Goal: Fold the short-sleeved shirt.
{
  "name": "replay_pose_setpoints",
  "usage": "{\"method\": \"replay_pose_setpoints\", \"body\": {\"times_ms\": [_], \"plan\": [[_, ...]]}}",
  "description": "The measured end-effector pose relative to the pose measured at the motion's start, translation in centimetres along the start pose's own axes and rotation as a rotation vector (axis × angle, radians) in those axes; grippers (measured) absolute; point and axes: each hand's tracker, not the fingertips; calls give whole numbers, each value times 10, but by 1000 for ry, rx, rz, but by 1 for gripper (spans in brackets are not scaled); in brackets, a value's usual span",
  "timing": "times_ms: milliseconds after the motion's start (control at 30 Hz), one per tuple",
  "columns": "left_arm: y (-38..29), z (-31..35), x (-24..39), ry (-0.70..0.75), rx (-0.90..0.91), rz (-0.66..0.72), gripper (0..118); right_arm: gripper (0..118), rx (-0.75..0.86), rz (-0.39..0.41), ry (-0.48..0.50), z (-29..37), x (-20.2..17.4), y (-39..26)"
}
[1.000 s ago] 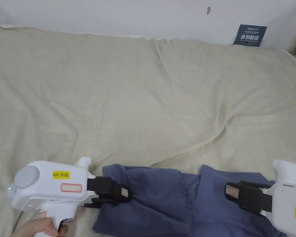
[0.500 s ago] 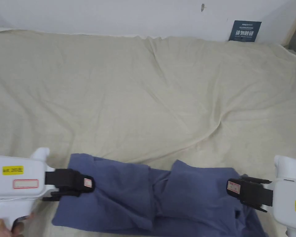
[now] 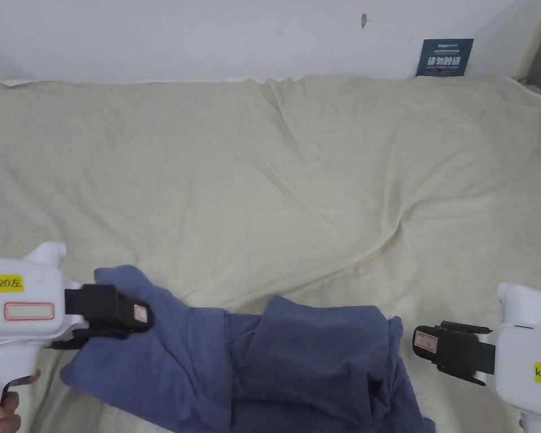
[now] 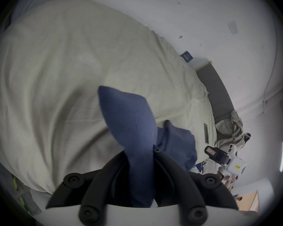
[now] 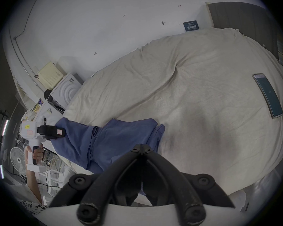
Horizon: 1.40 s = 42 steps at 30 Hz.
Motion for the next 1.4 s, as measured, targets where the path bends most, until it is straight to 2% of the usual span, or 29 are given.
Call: {"method": "replay_pose_setpoints", "body": {"times_ms": [100,167,200,367,500,600,633,667,700,733,767,800,833,967,1133,1167,1200,1267,1300,1333,1400], "plan": [[5,-12,47,-26,-14,-56,13,0,11,-5,4,6,8,0],[5,-29,81,1,-45,-162,13,0,20,-15,7,10,14,-1],[4,-38,92,-6,-51,-167,13,0,24,-19,8,11,16,-1],[-12,-109,153,-46,-192,-288,13,0,45,-45,9,21,31,-4],[-34,-169,179,-48,-329,-320,13,0,61,-97,38,31,46,-9],[-39,-193,182,-39,-349,-332,13,0,72,-122,34,37,54,-13],[-38,-196,181,-52,-351,-294,13,0,74,-128,25,39,57,-15],[-37,-199,181,-44,-353,-275,18,0,75,-134,19,39,60,-16],[-35,-199,180,-43,-365,-271,33,0,74,-141,14,39,63,-17],[-34,-196,180,-72,-383,-266,72,0,70,-151,8,39,65,-18],[-34,-193,179,-139,-409,-259,100,0,70,-152,7,39,66,-19],[-34,-187,178,-172,-413,-247,117,0,69,-153,3,39,67,-20],[-33,-181,179,-208,-394,-236,118,0,69,-155,-2,39,67,-21],[-23,-137,178,-201,-285,-282,118,0,68,-160,1,39,66,-22],[-17,-113,159,-118,-183,-276,118,0,75,-144,-1,39,63,-21],[-23,-115,156,-66,-194,-295,115,0,79,-145,3,39,62,-20],[-27,-116,154,-41,-172,-305,104,0,88,-147,1,41,62,-20],[-36,-129,155,-37,-167,-329,38,0,95,-142,0,43,60,-19],[-41,-138,156,-49,-189,-318,10,0,99,-141,-2,45,60,-18],[-47,-147,156,-81,-223,-305,4,0,100,-141,-3,46,60,-18],[-54,-163,156,-135,-282,-315,4,0,101,-135,-8,48,60,-19]]}}
